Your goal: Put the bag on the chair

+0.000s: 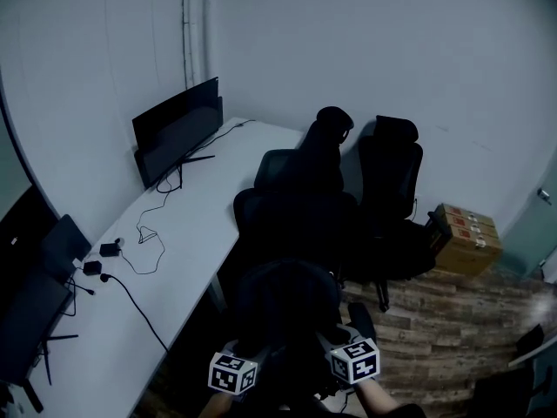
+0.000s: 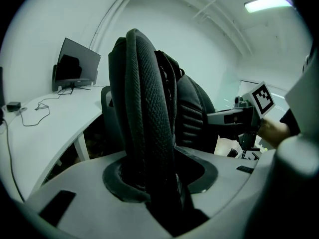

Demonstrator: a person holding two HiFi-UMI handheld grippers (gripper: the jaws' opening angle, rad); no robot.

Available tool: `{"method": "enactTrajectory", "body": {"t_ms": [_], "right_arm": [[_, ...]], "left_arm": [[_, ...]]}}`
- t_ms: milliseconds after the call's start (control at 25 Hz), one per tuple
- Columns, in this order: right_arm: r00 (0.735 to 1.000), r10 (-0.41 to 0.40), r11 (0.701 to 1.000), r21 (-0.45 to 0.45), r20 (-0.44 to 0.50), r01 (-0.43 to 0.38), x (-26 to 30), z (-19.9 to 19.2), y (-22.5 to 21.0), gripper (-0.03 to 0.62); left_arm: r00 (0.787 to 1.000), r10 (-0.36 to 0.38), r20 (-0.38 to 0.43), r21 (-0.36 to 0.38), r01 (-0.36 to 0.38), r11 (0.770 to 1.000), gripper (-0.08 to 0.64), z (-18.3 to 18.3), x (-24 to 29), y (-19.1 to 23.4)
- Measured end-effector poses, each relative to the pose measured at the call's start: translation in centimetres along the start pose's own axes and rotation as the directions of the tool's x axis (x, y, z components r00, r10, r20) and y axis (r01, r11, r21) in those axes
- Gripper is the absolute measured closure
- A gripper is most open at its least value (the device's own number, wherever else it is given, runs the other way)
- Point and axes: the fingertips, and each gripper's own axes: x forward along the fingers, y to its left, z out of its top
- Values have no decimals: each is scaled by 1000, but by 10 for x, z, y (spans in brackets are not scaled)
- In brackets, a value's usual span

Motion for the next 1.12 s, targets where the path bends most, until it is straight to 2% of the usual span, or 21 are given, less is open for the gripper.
{"method": "enactTrajectory", "body": {"t_ms": [280, 720, 1120], "right_arm": [[997, 74, 997, -26, -32, -74, 40, 20, -34, 477], [983, 164, 984, -62, -79, -169, 118, 52, -104, 477], [967, 223, 970, -74, -122, -233, 193, 57, -144, 477]], "left_arm": [[998, 69, 2, -49, -69, 996, 387, 21, 34, 18], [989, 145, 5, -124, -143, 982, 385, 58, 114, 53], [981, 195, -5, -180, -192, 965, 380, 63, 172, 98]]}}
